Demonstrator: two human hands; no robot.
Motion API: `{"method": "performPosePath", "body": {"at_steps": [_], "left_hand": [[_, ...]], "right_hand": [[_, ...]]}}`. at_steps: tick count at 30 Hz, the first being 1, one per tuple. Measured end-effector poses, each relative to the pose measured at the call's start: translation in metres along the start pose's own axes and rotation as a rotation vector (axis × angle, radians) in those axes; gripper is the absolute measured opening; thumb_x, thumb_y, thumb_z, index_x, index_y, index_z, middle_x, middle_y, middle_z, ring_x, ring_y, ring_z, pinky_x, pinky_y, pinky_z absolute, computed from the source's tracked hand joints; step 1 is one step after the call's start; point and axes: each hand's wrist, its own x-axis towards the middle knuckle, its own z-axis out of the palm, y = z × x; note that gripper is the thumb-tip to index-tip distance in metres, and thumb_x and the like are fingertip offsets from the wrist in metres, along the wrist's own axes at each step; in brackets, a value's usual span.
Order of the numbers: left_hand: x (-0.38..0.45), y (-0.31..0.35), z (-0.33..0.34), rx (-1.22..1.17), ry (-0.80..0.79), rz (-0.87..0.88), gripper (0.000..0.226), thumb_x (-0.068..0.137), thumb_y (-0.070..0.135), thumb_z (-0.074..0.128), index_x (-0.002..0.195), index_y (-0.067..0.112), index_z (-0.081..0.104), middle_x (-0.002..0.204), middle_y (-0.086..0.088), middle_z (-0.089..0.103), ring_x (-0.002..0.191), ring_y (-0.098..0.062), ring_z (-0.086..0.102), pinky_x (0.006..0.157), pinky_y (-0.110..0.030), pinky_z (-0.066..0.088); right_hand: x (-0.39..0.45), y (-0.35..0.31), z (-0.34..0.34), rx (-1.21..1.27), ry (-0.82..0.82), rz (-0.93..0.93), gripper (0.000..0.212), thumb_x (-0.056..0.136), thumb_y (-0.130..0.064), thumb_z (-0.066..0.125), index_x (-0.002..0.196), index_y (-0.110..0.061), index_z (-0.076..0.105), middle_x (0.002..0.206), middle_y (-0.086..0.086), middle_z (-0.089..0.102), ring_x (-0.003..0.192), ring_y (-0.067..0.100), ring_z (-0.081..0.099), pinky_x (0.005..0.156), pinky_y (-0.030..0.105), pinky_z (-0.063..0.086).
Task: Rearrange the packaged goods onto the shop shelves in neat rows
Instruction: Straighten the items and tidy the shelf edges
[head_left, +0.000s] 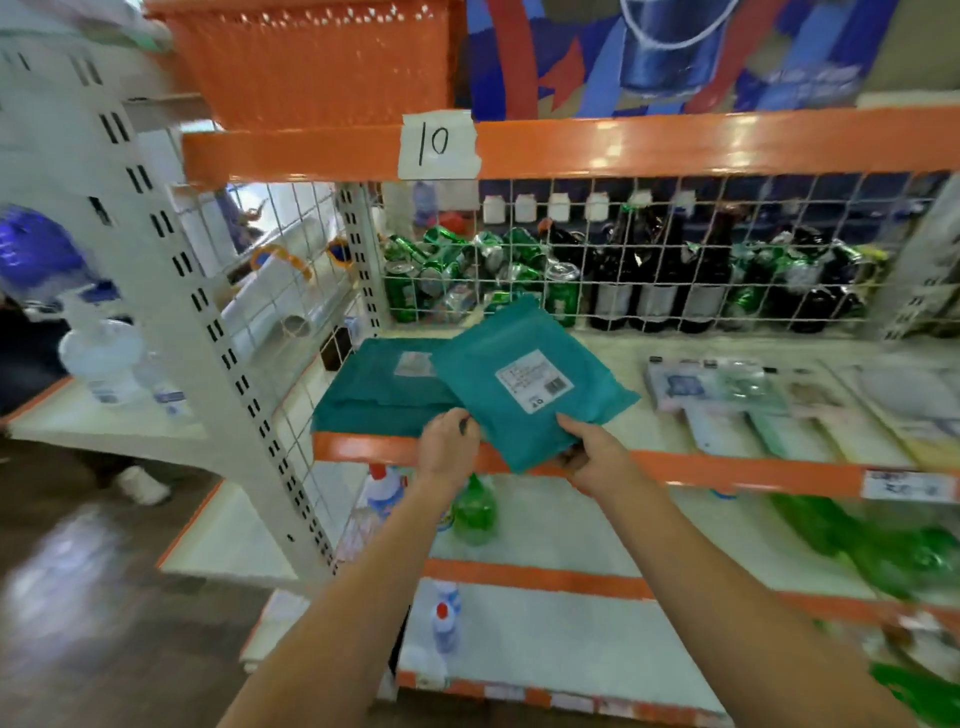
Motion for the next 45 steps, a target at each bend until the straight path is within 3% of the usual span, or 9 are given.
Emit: {"method": "performPosePath", "body": {"at_steps": [7,13,23,27,29,31,34,39,45], "left_hand": [[-0.04,0.035,0.03,-0.954,-0.164,-0.485,0.025,0.096,0.012,0.049,0.116,0.001,0.059,0.105,-0.016,0.06,0.07,-0.017,0.054,0.061,-0.026,0.047],[-0.071,0.044,0.057,-1.354,-0.434,-0.637,0.028,0.094,0.01,0.053,0.123,0.01,0.055,0.122,-0.013,0.061,0.085,-0.019,0.062,0.073,-0.035,0.051],[-0.102,0.049,0.084,-1.299,-0.419,-0.667,0.023,0.093,0.005,0.053,0.117,0.005,0.056,0.119,-0.014,0.062,0.083,-0.018,0.062,0.073,-0.033,0.051],[-0.11,0.063,0.079,-1.249,-0.347,-0.604,0.023,0.093,0.002,0.054,0.114,0.01,0.055,0.111,-0.009,0.061,0.082,-0.017,0.061,0.072,-0.031,0.051],[-0.113,0.074,0.074,-1.231,-0.303,-0.561,0.024,0.092,0.002,0.054,0.115,0.011,0.054,0.104,-0.006,0.063,0.08,-0.015,0.061,0.069,-0.029,0.052],[-0.118,0.084,0.07,-1.171,-0.291,-0.485,0.019,0.092,0.002,0.055,0.108,0.012,0.054,0.095,-0.003,0.064,0.077,-0.014,0.061,0.061,-0.025,0.054],[-0.127,0.1,0.065,-1.089,-0.289,-0.368,0.019,0.09,-0.001,0.055,0.092,0.018,0.053,0.086,0.001,0.062,0.075,-0.012,0.061,0.057,-0.021,0.054],[-0.135,0.115,0.067,-1.034,-0.312,-0.291,0.024,0.086,0.003,0.062,0.095,0.022,0.051,0.094,0.001,0.064,0.092,-0.019,0.065,0.072,-0.031,0.056],[-0.143,0.137,0.067,-0.947,-0.402,-0.215,0.029,0.092,0.025,0.061,0.113,0.01,0.047,0.108,-0.005,0.061,0.099,-0.015,0.062,0.072,-0.027,0.056]], "right_hand": [[-0.048,0.014,-0.061,0.166,-0.006,-0.068,0.022,0.091,0.004,0.049,0.098,-0.015,0.059,0.071,0.002,0.074,0.064,0.017,0.072,0.057,0.032,0.059],[-0.073,0.022,-0.105,0.101,0.01,-0.089,0.026,0.091,0.004,0.05,0.107,-0.014,0.058,0.08,0.001,0.075,0.083,0.02,0.068,0.063,0.031,0.06],[-0.095,0.009,-0.162,-0.113,0.19,-0.043,0.026,0.091,0.0,0.054,0.115,-0.009,0.054,0.106,0.01,0.063,0.094,0.023,0.059,0.062,0.03,0.057],[-0.105,-0.007,-0.169,-0.839,0.495,-0.291,0.064,0.084,-0.012,0.066,0.141,-0.009,0.036,0.14,0.012,0.044,0.127,0.028,0.043,0.1,0.038,0.04],[-0.116,-0.013,-0.148,-1.172,0.477,-0.482,0.067,0.082,-0.024,0.068,0.14,-0.01,0.038,0.138,0.012,0.043,0.13,0.029,0.039,0.108,0.044,0.033],[-0.128,-0.015,-0.119,-1.385,0.273,-0.618,0.062,0.077,-0.039,0.068,0.131,-0.014,0.049,0.128,0.007,0.053,0.123,0.027,0.046,0.103,0.045,0.037],[-0.135,-0.006,-0.094,-1.524,0.076,-0.515,0.069,0.078,-0.033,0.071,0.137,-0.012,0.042,0.134,0.006,0.049,0.125,0.024,0.045,0.103,0.041,0.041],[-0.143,-0.001,-0.086,-1.913,0.265,-0.629,0.051,0.093,-0.014,0.049,0.141,-0.01,0.033,0.138,0.009,0.047,0.124,0.025,0.047,0.094,0.035,0.042],[-0.152,-0.017,-0.096,-1.896,0.436,-0.686,0.045,0.096,-0.01,0.038,0.141,-0.014,0.035,0.117,0.013,0.062,0.101,0.031,0.062,0.073,0.035,0.046]]}}
